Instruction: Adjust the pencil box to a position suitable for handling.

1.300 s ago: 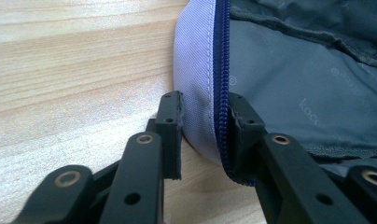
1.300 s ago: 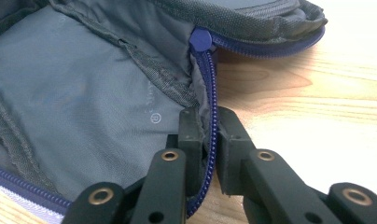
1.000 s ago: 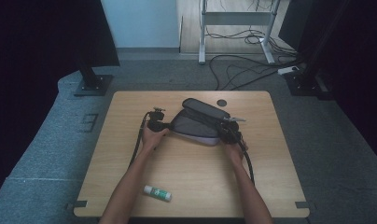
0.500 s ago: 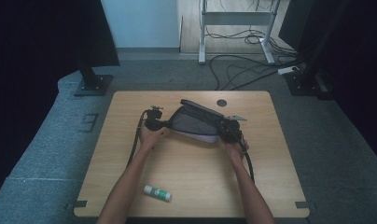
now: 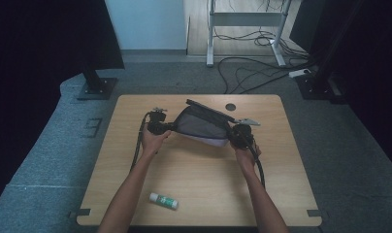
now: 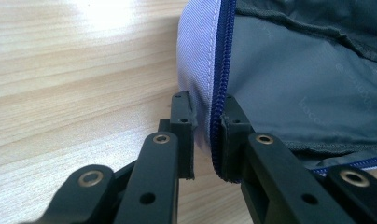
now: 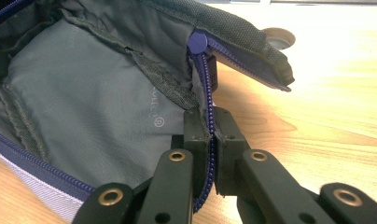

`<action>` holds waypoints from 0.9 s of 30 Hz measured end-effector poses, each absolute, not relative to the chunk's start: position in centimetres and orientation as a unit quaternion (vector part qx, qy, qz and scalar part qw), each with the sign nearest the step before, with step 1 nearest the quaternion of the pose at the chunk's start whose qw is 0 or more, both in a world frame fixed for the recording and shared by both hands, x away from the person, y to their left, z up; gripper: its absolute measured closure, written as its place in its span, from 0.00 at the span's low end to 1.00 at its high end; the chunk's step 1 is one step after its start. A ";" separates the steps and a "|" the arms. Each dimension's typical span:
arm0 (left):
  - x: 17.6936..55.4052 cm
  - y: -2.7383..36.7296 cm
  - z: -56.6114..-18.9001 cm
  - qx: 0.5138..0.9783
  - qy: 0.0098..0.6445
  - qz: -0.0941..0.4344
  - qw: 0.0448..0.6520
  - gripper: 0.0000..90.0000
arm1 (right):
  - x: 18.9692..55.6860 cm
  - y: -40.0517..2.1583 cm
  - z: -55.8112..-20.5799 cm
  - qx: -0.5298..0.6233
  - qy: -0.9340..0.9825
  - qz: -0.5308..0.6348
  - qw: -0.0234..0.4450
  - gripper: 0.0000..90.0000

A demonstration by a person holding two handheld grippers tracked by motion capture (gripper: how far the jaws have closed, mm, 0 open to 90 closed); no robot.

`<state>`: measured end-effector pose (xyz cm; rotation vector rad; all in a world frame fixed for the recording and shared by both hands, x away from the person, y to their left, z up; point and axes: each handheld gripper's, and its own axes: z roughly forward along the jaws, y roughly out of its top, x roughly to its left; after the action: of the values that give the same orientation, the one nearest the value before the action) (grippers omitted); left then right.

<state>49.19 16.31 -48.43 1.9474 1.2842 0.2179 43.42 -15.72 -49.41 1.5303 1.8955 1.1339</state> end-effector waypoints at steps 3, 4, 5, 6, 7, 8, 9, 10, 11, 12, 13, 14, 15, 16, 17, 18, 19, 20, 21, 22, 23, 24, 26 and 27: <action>48.9 16.4 -48.1 0.766 0.503 0.088 0.391 0.88 | 43.2 -15.8 -49.1 0.552 0.687 0.415 0.224 0.95; 48.9 16.5 -48.0 0.766 0.503 0.088 0.391 0.88 | 43.1 -15.7 -49.0 0.550 0.687 0.417 0.225 0.95; 48.8 16.5 -47.9 0.766 0.502 0.089 0.392 0.88 | 43.0 -15.7 -48.9 0.550 0.687 0.418 0.224 0.95; 48.7 16.6 -47.8 0.764 0.503 0.088 0.394 0.88 | 42.9 -15.7 -48.8 0.548 0.687 0.420 0.226 0.95; 48.6 16.7 -47.7 0.765 0.502 0.089 0.394 0.88 | 42.8 -15.6 -48.7 0.547 0.687 0.421 0.227 0.95; 48.5 16.8 -47.6 0.764 0.503 0.089 0.395 0.88 | 42.7 -15.6 -48.6 0.544 0.687 0.422 0.229 0.95; 48.5 16.9 -47.5 0.764 0.501 0.090 0.395 0.88 | 42.6 -15.5 -48.5 0.543 0.687 0.425 0.231 0.95; 48.4 16.9 -47.4 0.764 0.501 0.090 0.396 0.88 | 42.5 -15.5 -48.4 0.542 0.686 0.426 0.232 0.95; 48.4 17.0 -47.4 0.764 0.501 0.091 0.397 0.88 | 42.5 -15.4 -48.3 0.539 0.687 0.428 0.234 0.95; 48.3 17.0 -47.3 0.764 0.501 0.091 0.397 0.88 | 42.4 -15.3 -48.2 0.538 0.687 0.428 0.235 0.95; 48.3 17.1 -47.2 0.764 0.501 0.091 0.397 0.88 | 42.3 -15.3 -48.2 0.537 0.687 0.430 0.236 0.95; 48.3 17.1 -47.2 0.763 0.501 0.092 0.397 0.88 | 42.3 -15.2 -48.1 0.535 0.687 0.430 0.237 0.95; 48.2 17.2 -47.2 0.763 0.501 0.092 0.398 0.88 | 42.3 -15.2 -48.1 0.535 0.687 0.431 0.236 0.95; 48.2 17.3 -47.1 0.765 0.498 0.091 0.397 0.88 | 42.2 -15.2 -48.0 0.534 0.688 0.431 0.236 0.95; 48.2 17.3 -47.1 0.765 0.499 0.092 0.397 0.88 | 42.2 -15.1 -48.0 0.534 0.688 0.432 0.236 0.95; 48.1 17.3 -47.1 0.765 0.499 0.092 0.397 0.88 | 42.2 -15.1 -48.0 0.533 0.687 0.433 0.236 0.95; 48.1 17.3 -47.0 0.766 0.498 0.092 0.396 0.88 | 42.1 -15.1 -47.9 0.532 0.688 0.434 0.237 0.95; 48.0 17.4 -47.0 0.766 0.498 0.092 0.396 0.88 | 42.1 -15.1 -47.9 0.531 0.688 0.434 0.236 0.95; 48.0 17.5 -47.0 0.767 0.496 0.091 0.397 0.88 | 42.1 -15.0 -47.9 0.530 0.689 0.434 0.237 0.95; 47.9 17.5 -46.9 0.766 0.497 0.092 0.397 0.88 | 42.0 -15.0 -47.8 0.528 0.690 0.435 0.236 0.95; 47.9 17.6 -46.9 0.766 0.497 0.092 0.397 0.88 | 42.0 -15.0 -47.8 0.528 0.690 0.436 0.236 0.95; 47.8 17.6 -46.8 0.767 0.495 0.092 0.397 0.88 | 41.9 -14.9 -47.7 0.526 0.690 0.437 0.236 0.95; 47.7 17.7 -46.6 0.767 0.495 0.094 0.398 0.88 | 41.8 -14.9 -47.6 0.525 0.690 0.438 0.236 0.95; 47.6 17.7 -46.5 0.767 0.495 0.095 0.397 0.88 | 41.8 -14.9 -47.5 0.524 0.691 0.439 0.236 0.95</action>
<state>47.60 17.75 -46.51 1.9434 1.2531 0.2404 41.78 -14.85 -47.53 1.4371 1.8939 1.2030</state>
